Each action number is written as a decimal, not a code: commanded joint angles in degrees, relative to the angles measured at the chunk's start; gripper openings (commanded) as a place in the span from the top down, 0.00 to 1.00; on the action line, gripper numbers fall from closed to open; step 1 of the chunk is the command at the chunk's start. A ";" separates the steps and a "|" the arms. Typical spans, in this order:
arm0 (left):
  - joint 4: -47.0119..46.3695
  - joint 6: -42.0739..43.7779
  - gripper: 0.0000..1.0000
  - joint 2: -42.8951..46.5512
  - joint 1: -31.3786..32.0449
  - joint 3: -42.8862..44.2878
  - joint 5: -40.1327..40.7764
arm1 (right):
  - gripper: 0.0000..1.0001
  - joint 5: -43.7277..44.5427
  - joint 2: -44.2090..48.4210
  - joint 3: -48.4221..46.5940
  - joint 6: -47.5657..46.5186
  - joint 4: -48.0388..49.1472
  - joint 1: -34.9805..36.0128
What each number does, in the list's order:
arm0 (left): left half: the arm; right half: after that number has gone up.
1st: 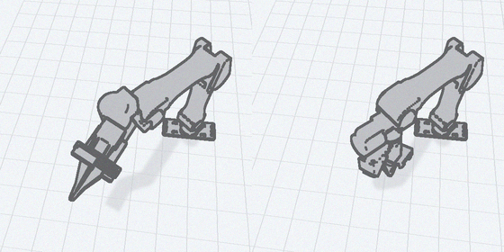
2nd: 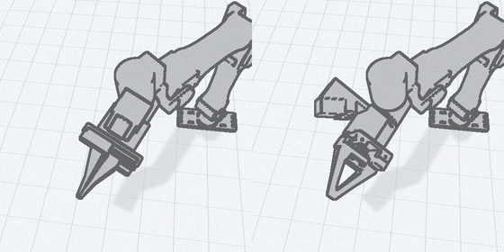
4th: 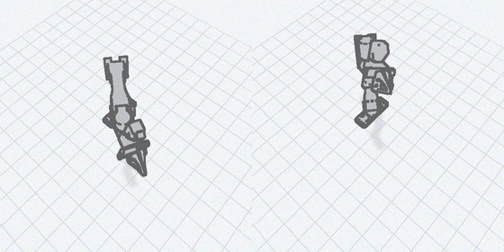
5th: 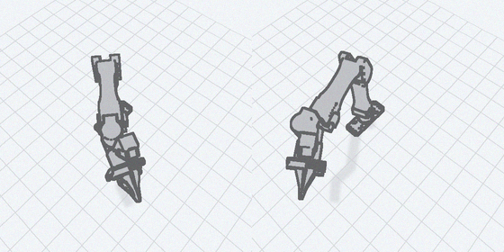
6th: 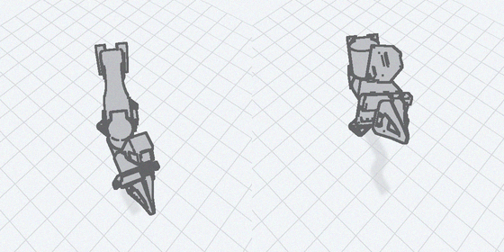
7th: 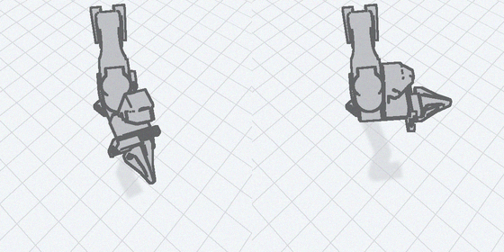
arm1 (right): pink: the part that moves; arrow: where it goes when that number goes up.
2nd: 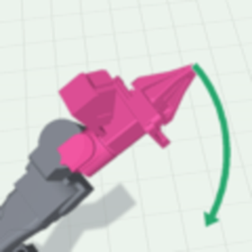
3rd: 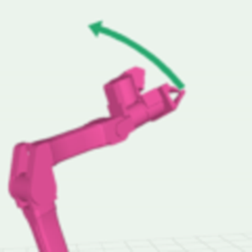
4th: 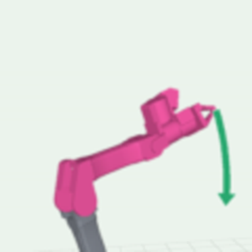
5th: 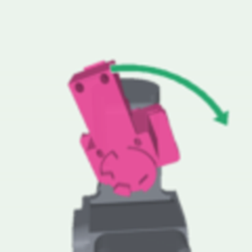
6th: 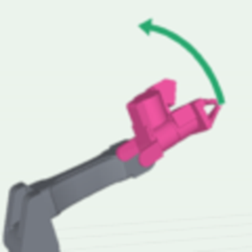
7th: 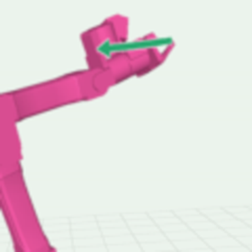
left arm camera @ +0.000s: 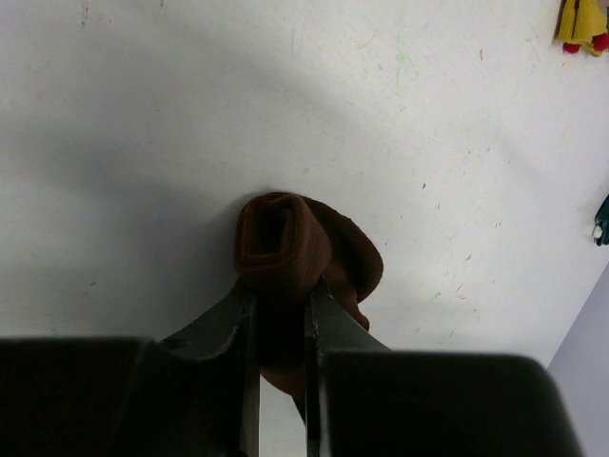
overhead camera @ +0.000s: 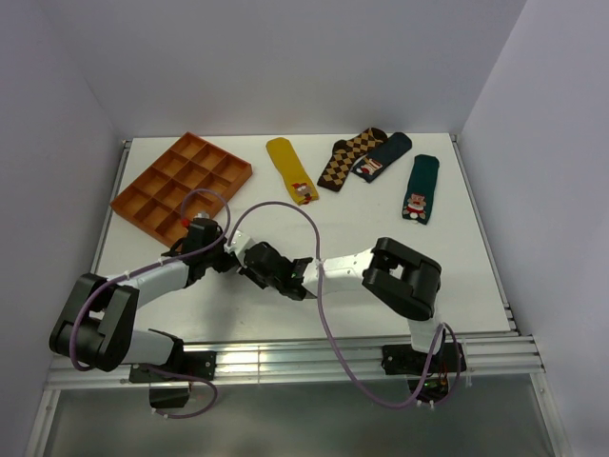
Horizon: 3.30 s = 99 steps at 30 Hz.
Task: Roll the socks
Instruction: Roll the sock at the center of the board.
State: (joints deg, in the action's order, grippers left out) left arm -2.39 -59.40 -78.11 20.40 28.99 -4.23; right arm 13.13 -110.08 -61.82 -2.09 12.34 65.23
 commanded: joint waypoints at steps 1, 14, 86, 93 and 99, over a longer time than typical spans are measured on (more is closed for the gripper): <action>5.73 1.83 1.00 -1.17 0.78 -0.25 0.28 | 0.83 2.17 -1.89 -0.32 1.12 1.02 0.42; 6.35 1.65 0.81 1.11 1.22 -0.16 0.01 | 1.00 -11.26 0.22 1.27 7.00 0.67 -2.73; -24.15 -9.69 0.38 -3.72 5.26 -6.50 3.97 | 1.00 -58.39 -15.07 4.17 53.59 16.84 -27.53; -24.06 -8.90 0.37 -7.84 6.40 -5.97 5.81 | 1.00 -58.13 -15.60 4.43 53.94 16.75 -27.61; -22.66 -8.46 0.34 -10.22 7.02 -5.62 7.04 | 1.00 -58.65 -16.04 5.48 55.96 18.86 -28.14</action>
State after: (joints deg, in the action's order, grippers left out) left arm -29.34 -69.19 -85.65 26.37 23.20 0.73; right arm -47.09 -123.07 -58.67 53.80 34.79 36.73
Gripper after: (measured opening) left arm 0.652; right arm 0.036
